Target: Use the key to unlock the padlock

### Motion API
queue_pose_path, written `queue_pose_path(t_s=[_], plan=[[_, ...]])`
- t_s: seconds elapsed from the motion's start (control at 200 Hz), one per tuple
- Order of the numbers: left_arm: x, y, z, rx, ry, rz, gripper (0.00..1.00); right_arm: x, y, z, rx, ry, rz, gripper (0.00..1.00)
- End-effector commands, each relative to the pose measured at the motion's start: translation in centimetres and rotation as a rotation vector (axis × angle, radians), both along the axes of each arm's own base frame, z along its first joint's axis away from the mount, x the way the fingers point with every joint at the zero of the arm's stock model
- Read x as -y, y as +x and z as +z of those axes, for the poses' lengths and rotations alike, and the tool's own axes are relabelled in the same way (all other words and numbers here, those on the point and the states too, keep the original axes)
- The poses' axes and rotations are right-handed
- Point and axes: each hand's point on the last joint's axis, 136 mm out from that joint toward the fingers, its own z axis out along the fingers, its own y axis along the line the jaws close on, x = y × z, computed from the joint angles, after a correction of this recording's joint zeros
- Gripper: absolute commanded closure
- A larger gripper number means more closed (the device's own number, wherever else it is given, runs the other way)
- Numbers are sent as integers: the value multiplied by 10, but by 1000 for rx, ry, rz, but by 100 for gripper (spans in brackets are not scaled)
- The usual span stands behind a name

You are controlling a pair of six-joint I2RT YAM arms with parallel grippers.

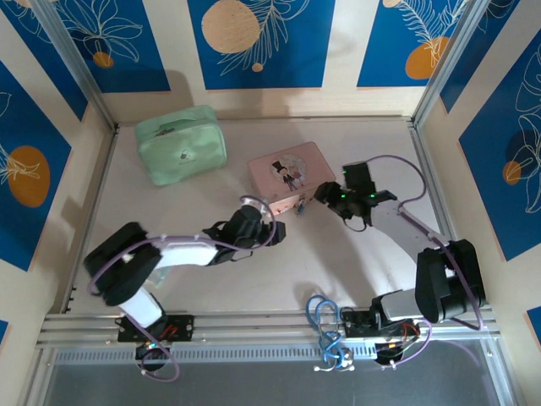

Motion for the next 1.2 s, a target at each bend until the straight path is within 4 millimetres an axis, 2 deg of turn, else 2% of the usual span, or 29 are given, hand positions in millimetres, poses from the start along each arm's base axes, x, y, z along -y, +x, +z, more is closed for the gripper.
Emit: queue_pose_path(t_s=[0.0, 0.11, 0.345, 0.46, 0.62, 0.785, 0.91, 1.045, 1.195], plan=[[46, 16, 30, 176, 5, -74, 31, -11, 5, 14, 55, 136, 126, 45], [64, 25, 18, 211, 116, -103, 29, 2, 5, 9, 39, 185, 91, 47], [73, 41, -16, 205, 233, -85, 27, 17, -10, -1, 39, 266, 44, 49], [67, 51, -27, 222, 333, -42, 30, 22, -16, 0, 35, 285, 32, 50], [69, 59, -41, 216, 408, -43, 39, 31, -24, 3, 47, 306, 3, 51], [72, 66, -48, 224, 408, -11, 48, 39, -29, 7, 56, 325, -17, 51], [71, 72, -52, 239, 406, 29, 51, 41, -33, 8, 57, 334, -22, 52], [75, 78, -50, 271, 359, 50, 54, 42, -38, 9, 56, 339, -19, 52], [74, 77, -48, 270, 303, 64, 64, 40, -43, 7, 58, 346, -18, 52]])
